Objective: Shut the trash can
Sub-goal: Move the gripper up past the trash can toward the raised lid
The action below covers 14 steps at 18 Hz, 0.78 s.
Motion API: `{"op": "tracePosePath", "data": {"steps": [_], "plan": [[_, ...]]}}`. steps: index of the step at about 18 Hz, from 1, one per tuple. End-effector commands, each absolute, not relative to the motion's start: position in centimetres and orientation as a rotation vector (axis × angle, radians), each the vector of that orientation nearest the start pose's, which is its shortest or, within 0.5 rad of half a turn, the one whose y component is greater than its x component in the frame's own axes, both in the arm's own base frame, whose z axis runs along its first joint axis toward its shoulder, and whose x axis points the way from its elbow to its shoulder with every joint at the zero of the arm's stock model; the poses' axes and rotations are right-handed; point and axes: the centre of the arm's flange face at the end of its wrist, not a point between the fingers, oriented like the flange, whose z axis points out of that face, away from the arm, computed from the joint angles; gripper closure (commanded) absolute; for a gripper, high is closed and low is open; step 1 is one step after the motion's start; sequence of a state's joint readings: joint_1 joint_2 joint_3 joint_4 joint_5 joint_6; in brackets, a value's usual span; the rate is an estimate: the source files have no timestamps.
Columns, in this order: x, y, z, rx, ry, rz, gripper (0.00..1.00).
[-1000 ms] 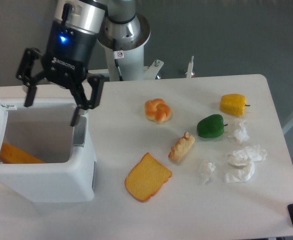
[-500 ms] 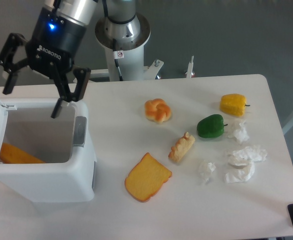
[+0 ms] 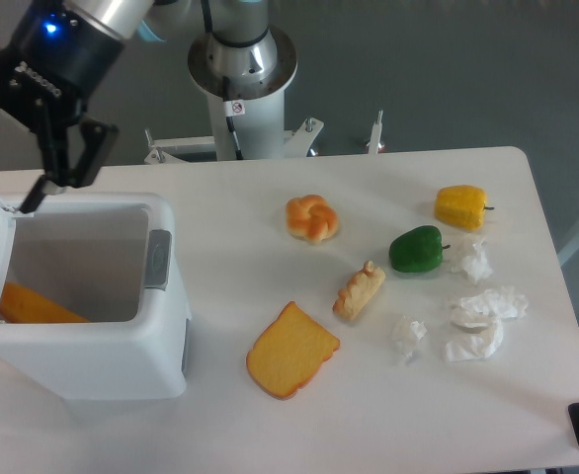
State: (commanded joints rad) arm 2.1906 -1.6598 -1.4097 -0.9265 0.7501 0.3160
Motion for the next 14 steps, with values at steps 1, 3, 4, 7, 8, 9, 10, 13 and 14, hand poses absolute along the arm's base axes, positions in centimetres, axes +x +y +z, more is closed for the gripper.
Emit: {"op": "tracePosePath", "data": {"steps": [1,3,4,7,8,9,10,13,14], "plan": [[-14.9,56.7,62.9,-2.143,0.026,-0.466,0.0],[-14.0,56.9,63.6,-2.135,0.047,-0.474,0.0],[-13.3,57.0,63.7,-2.133,0.06,-0.479,0.0],[-11.8,57.4,63.4,-2.137,0.09,-0.502,0.0],[-11.6,57.4,63.6,-2.129,0.103,-0.506,0.0],[-11.4,57.4,64.2,-2.109,0.119,-0.519,0.0],[-11.2,57.4,64.6,-2.1,0.126,-0.526,0.0],[-10.7,57.5,64.6,-2.099,0.136,-0.535,0.0],[-10.0,57.9,64.3,-2.101,0.151,-0.551,0.0]]}}
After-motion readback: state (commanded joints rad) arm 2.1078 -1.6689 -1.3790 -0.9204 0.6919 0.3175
